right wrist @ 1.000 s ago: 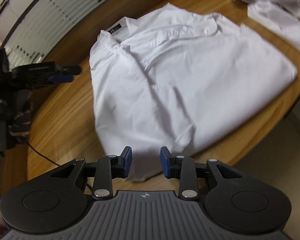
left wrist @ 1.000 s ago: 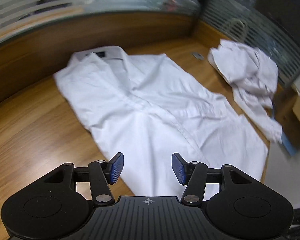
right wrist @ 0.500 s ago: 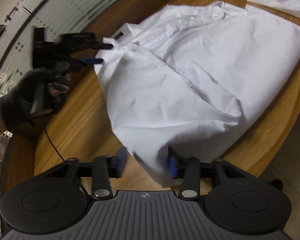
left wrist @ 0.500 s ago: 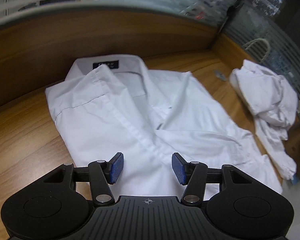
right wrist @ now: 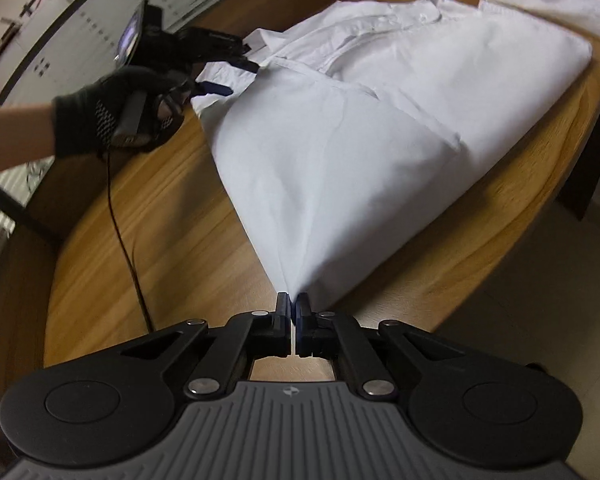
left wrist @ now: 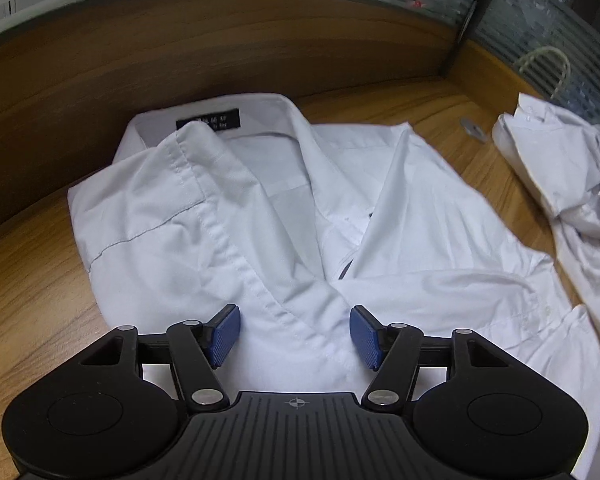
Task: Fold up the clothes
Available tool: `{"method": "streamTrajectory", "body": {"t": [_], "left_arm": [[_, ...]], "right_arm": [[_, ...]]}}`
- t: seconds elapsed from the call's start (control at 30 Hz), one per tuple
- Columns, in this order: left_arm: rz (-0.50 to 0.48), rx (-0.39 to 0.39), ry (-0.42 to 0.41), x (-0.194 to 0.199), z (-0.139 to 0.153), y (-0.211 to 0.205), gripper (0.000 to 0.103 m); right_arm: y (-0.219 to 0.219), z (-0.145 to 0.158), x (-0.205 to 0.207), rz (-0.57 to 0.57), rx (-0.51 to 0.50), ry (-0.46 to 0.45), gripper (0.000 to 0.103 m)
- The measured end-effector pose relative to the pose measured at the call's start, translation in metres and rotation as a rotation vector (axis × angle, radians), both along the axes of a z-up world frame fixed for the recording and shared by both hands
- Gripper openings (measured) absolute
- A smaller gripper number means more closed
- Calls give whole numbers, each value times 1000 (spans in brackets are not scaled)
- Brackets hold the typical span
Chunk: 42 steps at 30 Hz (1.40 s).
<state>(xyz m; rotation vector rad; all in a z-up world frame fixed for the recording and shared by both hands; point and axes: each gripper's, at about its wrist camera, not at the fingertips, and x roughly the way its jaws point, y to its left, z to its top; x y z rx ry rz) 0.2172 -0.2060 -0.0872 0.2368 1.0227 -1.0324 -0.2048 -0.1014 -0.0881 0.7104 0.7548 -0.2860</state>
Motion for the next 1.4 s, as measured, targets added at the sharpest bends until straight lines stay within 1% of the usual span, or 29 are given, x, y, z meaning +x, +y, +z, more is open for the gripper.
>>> {"method": "streamTrajectory", "body": {"t": [0.07,0.13,0.2,0.27,0.3,0.33,0.4,0.43,0.53,0.6,0.67,0.77,0.87,0.93,0.97,1.07,1.17,1.2,1.23,1.3,1.33,1.4], "left_arm": [[7,-42,18,-1,10,8,63],[-12,-56,22,-7,18,16,63],[-44,-54,20,-17,22,20,63],[-74,-50,23,-29,25,25,63],[-87,-50,30,-35,25,27,63],[-99,-52,38,-42,25,29,63],[-119,-56,57,-56,23,32,63],[-125,-57,65,-61,22,32,63],[-146,-58,90,-76,18,34,63],[-159,-59,107,-87,15,35,63],[-150,-63,122,-92,17,37,63],[-135,-67,181,-99,19,44,63],[-127,-55,220,-109,18,51,63],[-115,-40,226,-116,16,54,63],[-106,-33,229,-120,15,55,63],[-69,-18,241,-128,14,58,63],[-18,-4,271,-133,13,63,63],[-9,-1,276,-136,14,65,63],[-2,1,278,-138,15,66,63],[10,2,294,-142,16,69,63],[11,1,308,-145,16,70,63],[10,-4,337,-151,15,72,62]], "right_arm": [[1,17,-10,2,-83,14,5],[-1,34,-15,11,-181,19,6],[-4,48,-16,9,-269,16,6],[-14,55,-14,12,-307,4,14],[-20,57,-11,14,-316,0,23],[-29,56,-7,21,-315,-2,26],[-45,53,0,47,-308,-4,26],[-53,52,4,69,-303,-6,28],[-75,48,14,147,-288,-19,38],[-92,48,17,214,-274,-30,39],[-108,50,17,269,-253,-32,39],[-134,51,17,355,-194,-44,39],[-149,50,19,480,-129,-54,44],[-155,48,24,579,-118,-53,51],[-158,47,28,628,-118,-50,52],[-166,43,43,762,-93,-49,52],[-177,38,61,910,-52,-51,51],[-180,37,66,958,-40,-45,46],[-184,36,71,1006,-28,-38,36],[-190,33,82,1102,-5,-23,26],[-193,32,87,1137,-1,-16,24],[-196,27,99,1200,4,1,24]]}}
